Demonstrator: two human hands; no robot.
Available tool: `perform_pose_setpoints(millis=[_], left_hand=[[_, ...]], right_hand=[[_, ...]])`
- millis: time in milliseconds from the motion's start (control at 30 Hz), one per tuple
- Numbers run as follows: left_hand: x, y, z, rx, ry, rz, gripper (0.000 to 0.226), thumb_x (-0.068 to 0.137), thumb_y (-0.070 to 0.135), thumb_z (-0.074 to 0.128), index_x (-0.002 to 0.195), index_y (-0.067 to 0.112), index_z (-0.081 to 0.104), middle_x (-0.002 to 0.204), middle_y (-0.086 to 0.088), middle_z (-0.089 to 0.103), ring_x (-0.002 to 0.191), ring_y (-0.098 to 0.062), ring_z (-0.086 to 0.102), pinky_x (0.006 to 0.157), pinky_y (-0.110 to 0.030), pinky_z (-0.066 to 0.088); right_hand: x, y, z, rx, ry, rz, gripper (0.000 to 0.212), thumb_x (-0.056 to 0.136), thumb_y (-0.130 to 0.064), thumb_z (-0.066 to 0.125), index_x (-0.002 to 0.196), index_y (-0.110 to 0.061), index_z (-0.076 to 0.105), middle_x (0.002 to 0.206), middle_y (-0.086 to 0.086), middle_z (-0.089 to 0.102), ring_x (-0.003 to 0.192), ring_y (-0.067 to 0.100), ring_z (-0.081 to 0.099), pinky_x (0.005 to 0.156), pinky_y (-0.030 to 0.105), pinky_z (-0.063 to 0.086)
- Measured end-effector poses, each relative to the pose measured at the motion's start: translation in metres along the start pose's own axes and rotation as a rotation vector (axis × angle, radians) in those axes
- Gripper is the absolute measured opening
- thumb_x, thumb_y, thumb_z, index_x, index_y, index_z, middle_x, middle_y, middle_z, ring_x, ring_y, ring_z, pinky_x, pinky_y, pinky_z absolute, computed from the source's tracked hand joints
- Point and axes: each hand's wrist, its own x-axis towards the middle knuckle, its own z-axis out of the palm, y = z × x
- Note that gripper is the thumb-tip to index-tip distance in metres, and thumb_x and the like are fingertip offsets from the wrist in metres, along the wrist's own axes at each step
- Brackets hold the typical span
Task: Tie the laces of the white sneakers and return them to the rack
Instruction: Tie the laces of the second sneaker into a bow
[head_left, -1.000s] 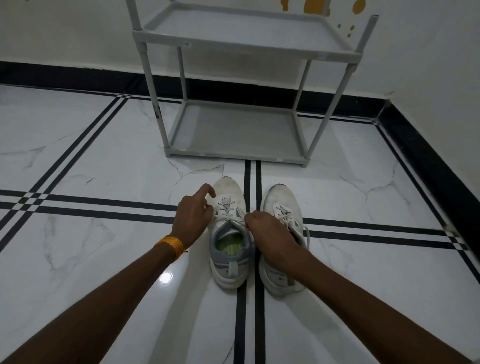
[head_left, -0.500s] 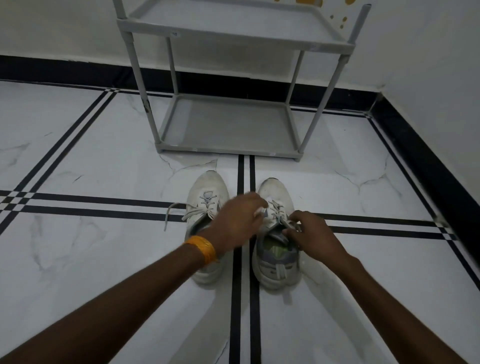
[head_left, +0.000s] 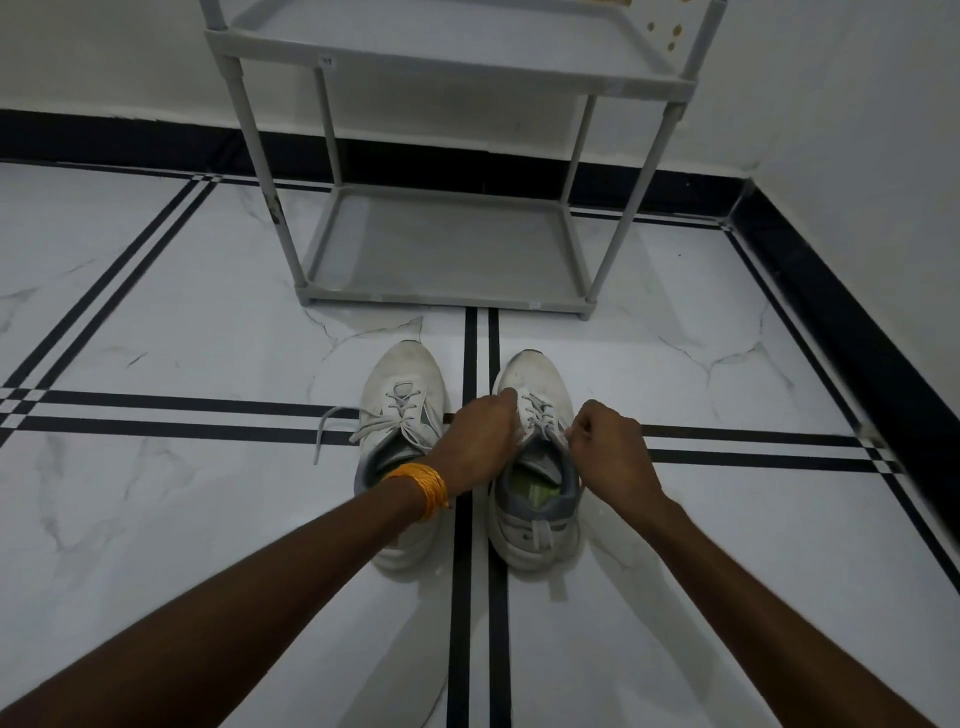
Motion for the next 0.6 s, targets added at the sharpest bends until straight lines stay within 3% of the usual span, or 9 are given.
perform_pose_setpoints(millis=[67,167,267,400,600], left_hand=[[0.002,-0.001,-0.004,-0.17,0.003,-0.024,0.011,0.094,0.011,0.048,0.102,0.004,0.048,0.095,-0.018,0.065,0.082,-0.03,0.062,0.074,-0.041,0.053],[0.0,0.0,-0.005,-0.352,0.033,-0.128,0.019,0.096,0.019,0.043,0.09,0.004,0.051,0.085,-0.02,0.062,0.072,-0.024,0.054,0.066,-0.036,0.045],[-0.002,-0.003,-0.003,-0.414,0.093,-0.209,0.024,0.084,0.024,0.061,0.066,0.011,0.05,0.07,-0.012,0.055,0.065,-0.02,0.05,0.059,-0.03,0.04],[-0.004,-0.006,-0.001,-0.5,0.119,-0.251,0.032,0.066,0.013,0.072,0.056,0.017,0.041,0.061,-0.008,0.046,0.059,-0.019,0.044,0.056,-0.033,0.039],[-0.005,-0.008,-0.001,-0.506,0.141,-0.23,0.028,0.066,0.005,0.072,0.062,0.011,0.046,0.058,-0.006,0.045,0.058,-0.018,0.044,0.055,-0.031,0.04]], right_hand=[[-0.002,0.0,0.002,0.134,0.021,0.05,0.012,0.094,-0.013,0.051,0.09,-0.002,0.054,0.084,0.01,0.06,0.073,0.022,0.055,0.055,0.03,0.04],[-0.006,0.005,0.004,0.377,-0.018,0.158,0.006,0.089,-0.013,0.058,0.088,-0.007,0.059,0.089,0.007,0.063,0.077,0.018,0.056,0.058,0.025,0.042],[-0.008,0.005,0.003,0.537,-0.005,0.183,0.016,0.074,-0.014,0.079,0.069,-0.01,0.064,0.077,0.01,0.069,0.072,0.02,0.062,0.062,0.029,0.047],[-0.01,-0.002,0.003,0.569,0.028,0.21,0.046,0.058,-0.017,0.092,0.051,-0.015,0.047,0.052,-0.003,0.049,0.049,0.01,0.042,0.048,0.022,0.034],[-0.008,-0.006,0.005,0.493,0.08,0.194,0.052,0.053,-0.019,0.094,0.048,-0.015,0.043,0.048,-0.003,0.046,0.045,0.008,0.039,0.044,0.021,0.032]])
